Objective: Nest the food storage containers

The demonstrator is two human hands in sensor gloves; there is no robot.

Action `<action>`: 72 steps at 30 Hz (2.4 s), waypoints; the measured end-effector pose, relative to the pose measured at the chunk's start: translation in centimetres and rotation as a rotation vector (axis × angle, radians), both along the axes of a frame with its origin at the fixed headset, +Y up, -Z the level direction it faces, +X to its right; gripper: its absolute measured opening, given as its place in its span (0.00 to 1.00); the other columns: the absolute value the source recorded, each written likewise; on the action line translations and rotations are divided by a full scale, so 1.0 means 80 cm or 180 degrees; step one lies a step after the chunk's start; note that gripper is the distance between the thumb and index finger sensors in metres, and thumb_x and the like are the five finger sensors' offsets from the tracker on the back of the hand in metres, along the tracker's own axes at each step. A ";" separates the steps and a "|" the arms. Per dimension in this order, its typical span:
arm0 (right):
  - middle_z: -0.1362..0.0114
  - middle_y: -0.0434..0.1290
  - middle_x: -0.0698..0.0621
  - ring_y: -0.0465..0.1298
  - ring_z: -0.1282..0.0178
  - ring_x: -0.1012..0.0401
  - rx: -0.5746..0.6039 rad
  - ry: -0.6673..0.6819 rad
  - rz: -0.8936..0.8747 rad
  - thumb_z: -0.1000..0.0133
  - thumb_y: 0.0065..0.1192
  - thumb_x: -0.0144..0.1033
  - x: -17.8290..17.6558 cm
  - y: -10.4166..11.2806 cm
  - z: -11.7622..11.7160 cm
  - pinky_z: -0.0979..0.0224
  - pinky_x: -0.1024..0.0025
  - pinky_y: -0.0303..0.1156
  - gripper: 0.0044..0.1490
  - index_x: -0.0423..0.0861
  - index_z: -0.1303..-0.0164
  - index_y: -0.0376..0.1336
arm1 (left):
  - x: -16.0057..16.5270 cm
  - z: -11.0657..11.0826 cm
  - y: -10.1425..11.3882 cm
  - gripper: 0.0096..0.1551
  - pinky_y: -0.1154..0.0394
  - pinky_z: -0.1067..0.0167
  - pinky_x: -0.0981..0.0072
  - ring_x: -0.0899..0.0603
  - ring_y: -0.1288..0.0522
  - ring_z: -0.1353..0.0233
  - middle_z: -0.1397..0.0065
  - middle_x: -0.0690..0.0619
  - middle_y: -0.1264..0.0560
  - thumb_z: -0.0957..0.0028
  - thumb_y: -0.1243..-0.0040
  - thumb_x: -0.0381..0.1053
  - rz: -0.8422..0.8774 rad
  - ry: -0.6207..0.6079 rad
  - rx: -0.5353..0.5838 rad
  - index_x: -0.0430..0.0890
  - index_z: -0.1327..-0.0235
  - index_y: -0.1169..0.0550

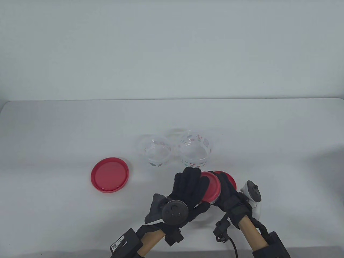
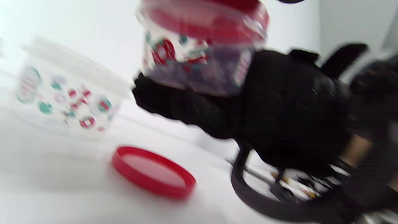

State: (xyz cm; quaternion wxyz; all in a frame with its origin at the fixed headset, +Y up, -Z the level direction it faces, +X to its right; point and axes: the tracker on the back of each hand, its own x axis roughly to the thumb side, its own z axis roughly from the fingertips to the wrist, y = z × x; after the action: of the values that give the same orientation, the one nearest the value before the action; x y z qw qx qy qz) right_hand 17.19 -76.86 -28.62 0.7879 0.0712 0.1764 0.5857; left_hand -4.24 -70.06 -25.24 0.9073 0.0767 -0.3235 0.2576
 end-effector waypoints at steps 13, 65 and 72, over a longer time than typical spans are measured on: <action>0.17 0.50 0.30 0.65 0.30 0.34 0.0196 -0.0186 0.0253 0.30 0.28 0.58 0.003 0.001 -0.002 0.39 0.47 0.70 0.44 0.37 0.15 0.43 | -0.029 -0.030 -0.037 0.42 0.20 0.60 0.61 0.42 0.19 0.56 0.44 0.49 0.17 0.30 0.70 0.66 0.0711 0.0443 -0.1902 0.42 0.11 0.46; 0.16 0.41 0.30 0.58 0.25 0.35 0.0302 -0.0175 0.0505 0.30 0.29 0.57 0.004 0.008 -0.005 0.33 0.43 0.64 0.47 0.34 0.15 0.34 | -0.132 -0.186 -0.030 0.40 0.21 0.56 0.65 0.47 0.20 0.54 0.44 0.56 0.19 0.27 0.66 0.62 -0.0732 0.3068 -0.2480 0.43 0.11 0.55; 0.16 0.42 0.30 0.58 0.25 0.34 0.0283 -0.0169 0.0513 0.30 0.29 0.57 0.003 0.008 -0.005 0.33 0.43 0.64 0.47 0.34 0.15 0.34 | -0.142 -0.183 -0.044 0.41 0.21 0.47 0.61 0.44 0.20 0.45 0.21 0.45 0.27 0.27 0.69 0.63 -0.0203 0.2953 -0.2688 0.45 0.10 0.59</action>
State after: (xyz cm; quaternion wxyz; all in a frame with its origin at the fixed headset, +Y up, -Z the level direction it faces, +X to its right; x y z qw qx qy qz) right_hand 17.43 -76.20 -29.03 0.7386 0.0761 0.1345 0.6562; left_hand -15.59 -73.56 -39.91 0.9125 -0.1943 0.2314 0.2759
